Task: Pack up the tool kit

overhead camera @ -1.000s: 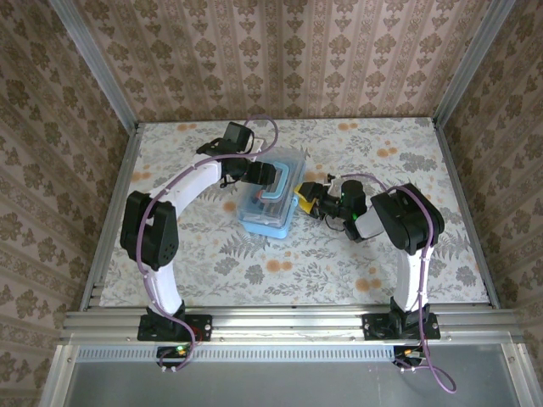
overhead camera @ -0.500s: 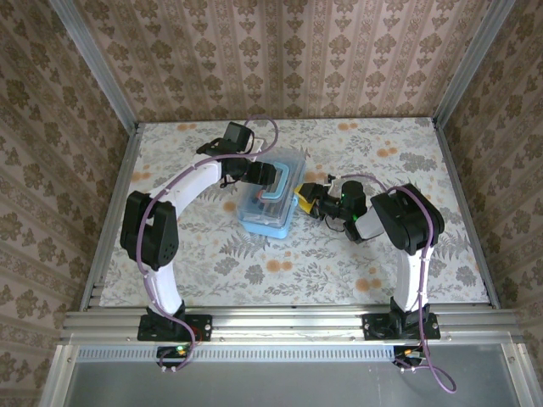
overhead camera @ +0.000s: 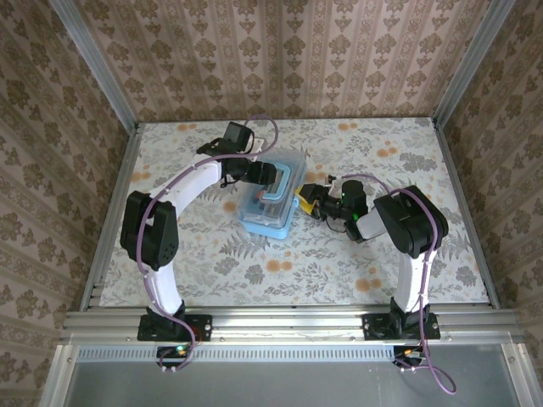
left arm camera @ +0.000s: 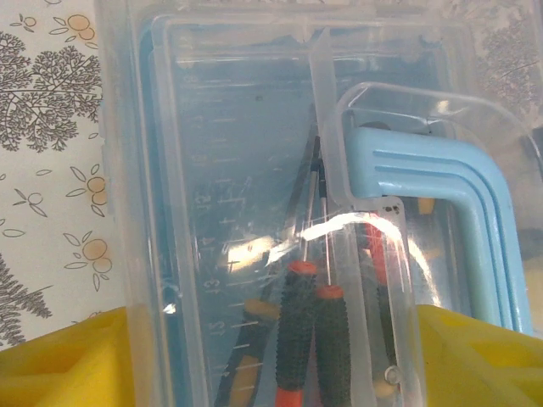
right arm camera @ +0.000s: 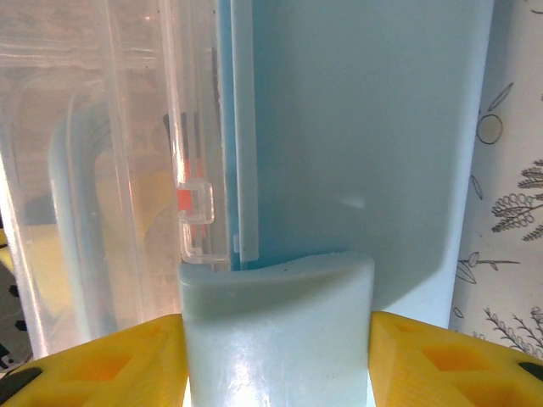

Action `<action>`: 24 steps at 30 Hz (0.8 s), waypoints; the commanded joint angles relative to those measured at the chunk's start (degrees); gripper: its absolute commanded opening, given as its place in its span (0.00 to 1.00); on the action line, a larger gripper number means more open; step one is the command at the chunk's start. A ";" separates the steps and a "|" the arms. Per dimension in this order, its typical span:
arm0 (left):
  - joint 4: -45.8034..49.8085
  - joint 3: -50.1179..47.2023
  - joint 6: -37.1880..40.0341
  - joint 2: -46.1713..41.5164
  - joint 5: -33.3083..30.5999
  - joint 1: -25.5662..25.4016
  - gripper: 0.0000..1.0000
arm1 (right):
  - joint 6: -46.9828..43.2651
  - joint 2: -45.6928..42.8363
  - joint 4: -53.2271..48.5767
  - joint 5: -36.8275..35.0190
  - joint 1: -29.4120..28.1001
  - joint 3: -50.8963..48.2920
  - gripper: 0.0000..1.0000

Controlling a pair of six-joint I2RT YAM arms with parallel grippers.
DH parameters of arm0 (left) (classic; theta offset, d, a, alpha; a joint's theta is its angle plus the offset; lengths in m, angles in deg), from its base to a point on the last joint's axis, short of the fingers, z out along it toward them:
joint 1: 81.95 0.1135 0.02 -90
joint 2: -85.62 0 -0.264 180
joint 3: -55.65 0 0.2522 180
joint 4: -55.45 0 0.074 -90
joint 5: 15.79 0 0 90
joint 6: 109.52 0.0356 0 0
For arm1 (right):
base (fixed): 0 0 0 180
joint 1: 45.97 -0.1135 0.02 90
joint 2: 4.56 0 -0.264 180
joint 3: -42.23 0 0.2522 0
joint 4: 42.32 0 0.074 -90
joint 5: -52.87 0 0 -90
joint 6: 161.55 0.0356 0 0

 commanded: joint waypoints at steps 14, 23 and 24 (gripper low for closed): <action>5.81 -3.18 -2.52 6.07 7.59 -1.33 0.40 | -1.83 -3.29 1.52 0.87 -0.83 -1.52 0.64; 5.65 -3.26 -2.69 6.10 7.63 -1.30 0.40 | -0.11 -0.48 4.56 -0.43 -0.83 -1.78 0.68; 5.65 -3.26 -2.69 6.07 7.63 -1.37 0.40 | 0.04 -0.05 4.89 -0.60 -0.84 -1.70 0.68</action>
